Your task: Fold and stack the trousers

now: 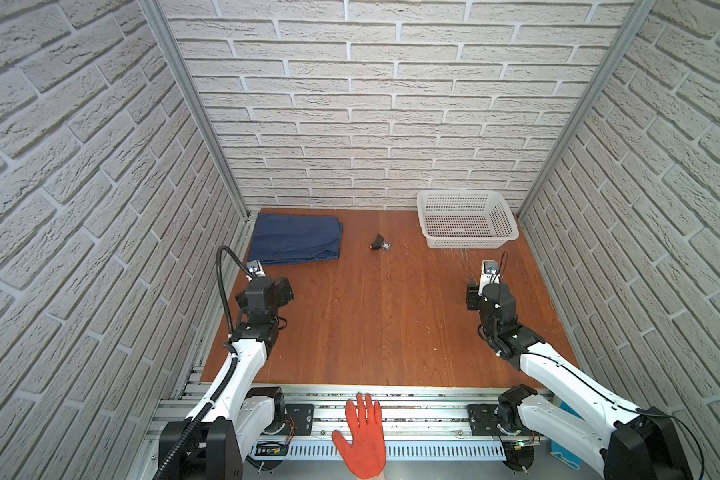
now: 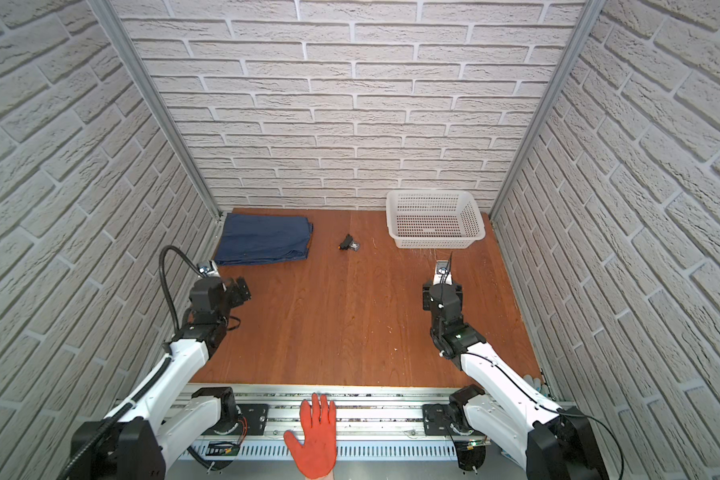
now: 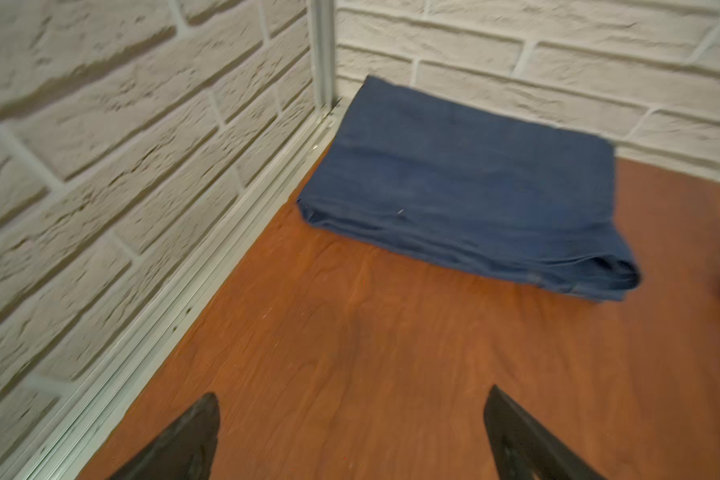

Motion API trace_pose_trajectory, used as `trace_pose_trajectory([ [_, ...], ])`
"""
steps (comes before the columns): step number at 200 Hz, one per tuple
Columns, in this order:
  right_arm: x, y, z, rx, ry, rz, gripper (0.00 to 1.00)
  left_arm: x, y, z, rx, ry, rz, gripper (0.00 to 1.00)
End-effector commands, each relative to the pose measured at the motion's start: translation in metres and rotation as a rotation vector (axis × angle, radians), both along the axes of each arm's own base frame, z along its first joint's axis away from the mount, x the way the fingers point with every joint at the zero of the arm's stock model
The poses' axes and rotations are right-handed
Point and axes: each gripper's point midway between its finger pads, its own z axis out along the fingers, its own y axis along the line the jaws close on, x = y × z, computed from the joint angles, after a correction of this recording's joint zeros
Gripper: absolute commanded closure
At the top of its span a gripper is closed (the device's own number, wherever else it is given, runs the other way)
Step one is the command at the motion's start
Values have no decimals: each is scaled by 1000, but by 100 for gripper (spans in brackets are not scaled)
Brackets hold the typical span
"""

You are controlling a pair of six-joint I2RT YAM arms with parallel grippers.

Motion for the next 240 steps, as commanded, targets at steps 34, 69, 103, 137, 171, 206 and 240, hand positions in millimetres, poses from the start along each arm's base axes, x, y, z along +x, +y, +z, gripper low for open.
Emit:
trace_pose_trajectory([
  [34,21,-22,-26,38,-35,-46,38,8,22,19,114,-208,146,2],
  [69,57,-16,-42,66,-26,8,38,31,23,-10,168,-173,102,2],
  [103,70,-7,-55,70,15,76,38,53,23,-25,172,-155,38,2],
  [137,71,-3,-60,146,14,163,37,66,7,-36,176,-117,-70,2],
  [171,72,3,-62,145,18,205,0,75,0,-52,168,-97,-131,2],
  [206,72,4,-63,149,24,208,0,77,3,-49,153,-114,-130,2],
  [240,70,9,-66,142,4,239,0,76,2,-50,149,-100,-130,2],
])
